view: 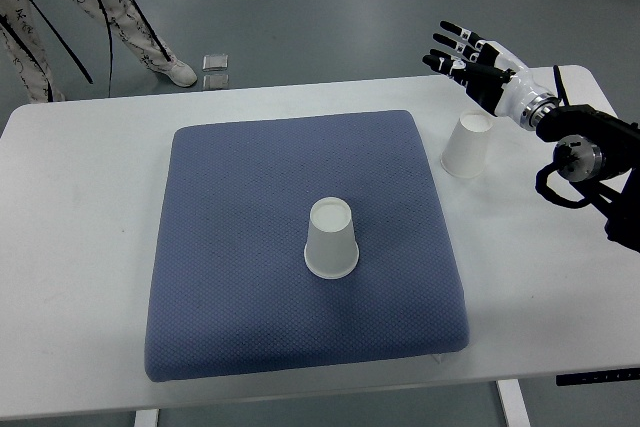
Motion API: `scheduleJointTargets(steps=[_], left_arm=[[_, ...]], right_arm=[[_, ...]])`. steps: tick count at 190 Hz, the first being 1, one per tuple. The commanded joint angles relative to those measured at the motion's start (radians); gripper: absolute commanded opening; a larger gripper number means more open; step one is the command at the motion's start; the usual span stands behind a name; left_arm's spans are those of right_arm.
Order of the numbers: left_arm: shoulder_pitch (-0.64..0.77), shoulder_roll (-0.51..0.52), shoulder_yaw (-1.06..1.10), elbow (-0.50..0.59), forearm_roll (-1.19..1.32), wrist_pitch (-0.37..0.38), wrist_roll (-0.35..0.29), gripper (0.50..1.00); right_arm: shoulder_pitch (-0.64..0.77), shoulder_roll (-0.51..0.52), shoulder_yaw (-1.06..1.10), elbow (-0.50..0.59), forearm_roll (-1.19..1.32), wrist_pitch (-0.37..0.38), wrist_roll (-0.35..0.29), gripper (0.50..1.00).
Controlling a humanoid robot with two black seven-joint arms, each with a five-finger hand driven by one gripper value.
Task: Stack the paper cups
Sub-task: 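Move the right hand toward the white paper cup beside the pad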
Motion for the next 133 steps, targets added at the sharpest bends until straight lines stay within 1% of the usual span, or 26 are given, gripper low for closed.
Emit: scheduleJointTargets(steps=[1,33,63,84,106,119,133], left_arm=[[0.003,0.0,0.001,-0.006,0.002,-0.005,0.0,1.0],[0.004,0.0,0.001,-0.008,0.0,-0.007,-0.002,1.0],[0.001,0.0,0.004,0.008,-0.001,0.002,0.0,1.0],[-0.003,0.0,0.004,0.011,-0.001,0.005,0.0,1.0],[-0.005,0.0,0.0,0.005,-0.001,0.005,0.0,1.0],[-0.003,0.0,0.0,0.002,0.0,0.005,0.0,1.0],[-0.003,0.0,0.0,0.003,-0.001,0.005,0.0,1.0]], right_arm=[[0.003,0.0,-0.003,0.0,-0.005,0.001,0.005,0.93],[0.013,-0.025,-0.015,0.0,-0.022,0.007,0.008,0.93],[0.056,-0.057,-0.023,0.0,-0.183,0.007,0.013,0.928],[0.078,-0.117,-0.025,0.0,-0.308,0.015,0.031,0.928],[0.121,-0.165,-0.045,0.002,-0.494,0.055,0.037,0.928],[0.162,-0.191,-0.097,0.0,-0.618,0.096,0.037,0.928],[0.19,-0.203,-0.155,0.002,-0.701,0.121,0.037,0.928]])
